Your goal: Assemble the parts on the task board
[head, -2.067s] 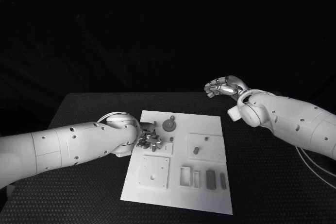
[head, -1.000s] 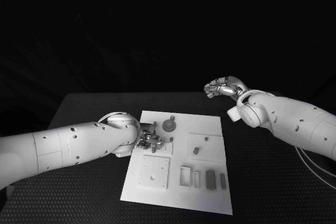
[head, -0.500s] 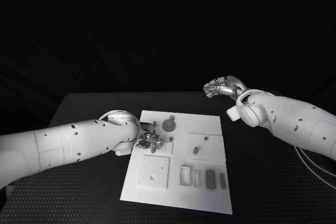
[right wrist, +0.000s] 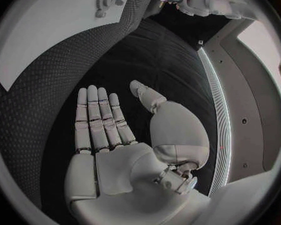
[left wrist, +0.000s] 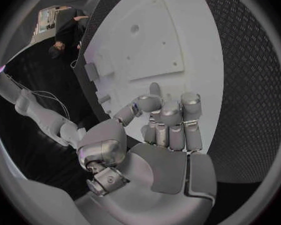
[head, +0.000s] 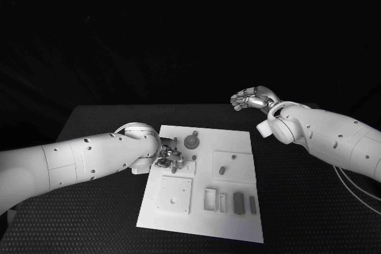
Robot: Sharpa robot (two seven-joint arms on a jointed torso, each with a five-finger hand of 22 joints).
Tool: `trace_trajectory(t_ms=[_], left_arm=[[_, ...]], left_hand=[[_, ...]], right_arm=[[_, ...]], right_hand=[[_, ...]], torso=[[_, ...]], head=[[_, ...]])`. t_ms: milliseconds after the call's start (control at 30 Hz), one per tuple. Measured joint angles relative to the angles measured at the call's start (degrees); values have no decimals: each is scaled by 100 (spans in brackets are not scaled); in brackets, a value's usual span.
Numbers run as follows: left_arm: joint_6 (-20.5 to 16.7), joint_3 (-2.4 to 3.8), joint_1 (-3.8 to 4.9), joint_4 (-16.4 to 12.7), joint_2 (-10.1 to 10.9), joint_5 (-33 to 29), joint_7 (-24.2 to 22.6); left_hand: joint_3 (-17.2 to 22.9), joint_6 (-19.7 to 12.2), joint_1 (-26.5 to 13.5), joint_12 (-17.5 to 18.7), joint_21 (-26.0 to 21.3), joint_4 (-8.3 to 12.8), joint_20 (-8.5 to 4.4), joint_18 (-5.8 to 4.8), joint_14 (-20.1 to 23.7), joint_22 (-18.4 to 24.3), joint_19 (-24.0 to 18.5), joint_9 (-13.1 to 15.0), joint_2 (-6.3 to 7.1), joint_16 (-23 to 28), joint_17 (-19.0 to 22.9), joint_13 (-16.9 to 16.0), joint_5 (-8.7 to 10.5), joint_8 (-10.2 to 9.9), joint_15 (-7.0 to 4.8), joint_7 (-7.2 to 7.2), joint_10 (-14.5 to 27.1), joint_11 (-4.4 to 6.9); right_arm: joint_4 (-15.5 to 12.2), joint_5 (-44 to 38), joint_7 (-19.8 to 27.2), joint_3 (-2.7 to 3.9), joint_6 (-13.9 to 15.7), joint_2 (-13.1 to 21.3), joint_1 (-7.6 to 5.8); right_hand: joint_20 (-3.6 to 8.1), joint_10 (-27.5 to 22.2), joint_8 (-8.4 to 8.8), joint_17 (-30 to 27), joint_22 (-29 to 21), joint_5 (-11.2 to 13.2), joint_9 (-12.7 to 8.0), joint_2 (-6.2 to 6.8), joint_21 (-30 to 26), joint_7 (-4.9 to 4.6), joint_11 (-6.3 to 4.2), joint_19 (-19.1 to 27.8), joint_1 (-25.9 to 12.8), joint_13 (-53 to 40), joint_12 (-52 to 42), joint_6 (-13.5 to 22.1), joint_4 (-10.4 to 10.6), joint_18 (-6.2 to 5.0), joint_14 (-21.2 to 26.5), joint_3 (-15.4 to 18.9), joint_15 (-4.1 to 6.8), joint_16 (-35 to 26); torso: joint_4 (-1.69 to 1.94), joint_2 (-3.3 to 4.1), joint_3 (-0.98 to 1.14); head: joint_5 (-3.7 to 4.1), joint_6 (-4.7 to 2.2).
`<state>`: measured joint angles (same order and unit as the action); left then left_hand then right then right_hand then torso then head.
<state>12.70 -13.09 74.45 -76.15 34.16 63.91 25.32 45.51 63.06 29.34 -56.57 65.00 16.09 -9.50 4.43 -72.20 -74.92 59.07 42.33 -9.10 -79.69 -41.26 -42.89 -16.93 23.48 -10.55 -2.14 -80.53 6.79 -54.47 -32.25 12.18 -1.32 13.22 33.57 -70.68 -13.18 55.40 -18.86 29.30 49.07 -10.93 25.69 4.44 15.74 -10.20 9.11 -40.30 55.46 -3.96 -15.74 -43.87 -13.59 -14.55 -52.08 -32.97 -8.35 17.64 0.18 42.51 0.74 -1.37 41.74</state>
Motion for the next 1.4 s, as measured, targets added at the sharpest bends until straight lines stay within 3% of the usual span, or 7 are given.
trace_trajectory(t_ms=[633, 867, 1067, 1133, 1200, 1400], left_arm=[[149, 6, 27, 109, -133, -3, 87], [169, 7, 30, 120, -144, -10, 97], [180, 9, 32, 120, -143, -22, 98], [182, 10, 32, 120, -144, -32, 98], [185, -5, 18, 123, -157, -39, 98], [185, -11, -1, 130, -169, -39, 109]], left_hand=[[0, 103, -1, -22, 0, 0, 0, -4, -31, 1, 0, 4, -1, 0, 10, -11, -55, -2, 31, -1, 0, 0], [7, 107, -34, -44, 0, 7, -22, -22, -30, 1, -22, 19, -34, 1, 19, -11, 159, -1, 30, 3, -1, 0], [-90, 113, -50, -44, 0, -92, -21, -43, -18, 1, -22, 38, -46, 1, 38, -7, 698, -1, 18, 8, -1, -1], [-66, 114, -84, -44, 0, -182, -22, -36, -18, 1, -22, 40, -12, 1, 40, -1, 814, -12, 17, 8, -1, -1], [-74, 145, -150, -44, 0, -257, -12, 47, -57, 1, -31, 42, 35, 2, 44, 4, 928, -81, -22, 40, -4, 3], [-78, 206, -262, -44, 0, -341, -1, 50, -86, 1, -43, 54, 167, 2, 49, 10, 1047, -35, -51, 100, -24, 22]], right_arm=[[-4, 0, -2, 0, -2, 10, 1], [-5, 0, -3, 0, -4, 10, 1], [-5, 0, -4, 0, -6, 16, 1], [-6, 0, -4, 0, -6, 16, 1], [-7, 0, -5, 0, -7, 15, 1], [-3, 0, -6, 0, -11, 7, 2]], right_hand=[[0, 0, -22, 0, 1, 0, -10, 0, 0, 0, 0, 0, 0, 0, 0, 0, 0, 0, 0, 0, 0, 0], [0, 0, -22, 0, 7, 1, -10, 0, 0, 0, 0, 0, 0, 0, 0, 0, 0, 0, 0, 0, 0, 0], [0, 0, -22, -5, 6, 1, -16, 0, 0, 0, 0, 0, 0, 0, 0, 0, 0, 0, 0, 0, 0, 0], [0, 0, -22, -5, 7, 1, -15, 0, 0, 0, 0, 0, 0, 0, 0, 0, 0, 0, 0, 0, 0, 0], [0, 0, -22, -5, 6, 2, -15, 0, 0, 0, 0, 0, 0, 0, 0, 0, 0, 0, 0, 0, 0, 0], [0, 14, -22, -5, 13, -20, -25, 0, -23, 19, 14, 0, 0, 0, 22, 20, 0, 0, 0, 0, 0, -23]], torso=[[9, -3, -5], [7, -3, -8], [6, -3, -8], [6, -3, -8], [6, -3, -8], [9, -3, -9]], head=[[7, -12], [11, -17], [14, -20], [15, -20], [19, -21], [20, -21]])
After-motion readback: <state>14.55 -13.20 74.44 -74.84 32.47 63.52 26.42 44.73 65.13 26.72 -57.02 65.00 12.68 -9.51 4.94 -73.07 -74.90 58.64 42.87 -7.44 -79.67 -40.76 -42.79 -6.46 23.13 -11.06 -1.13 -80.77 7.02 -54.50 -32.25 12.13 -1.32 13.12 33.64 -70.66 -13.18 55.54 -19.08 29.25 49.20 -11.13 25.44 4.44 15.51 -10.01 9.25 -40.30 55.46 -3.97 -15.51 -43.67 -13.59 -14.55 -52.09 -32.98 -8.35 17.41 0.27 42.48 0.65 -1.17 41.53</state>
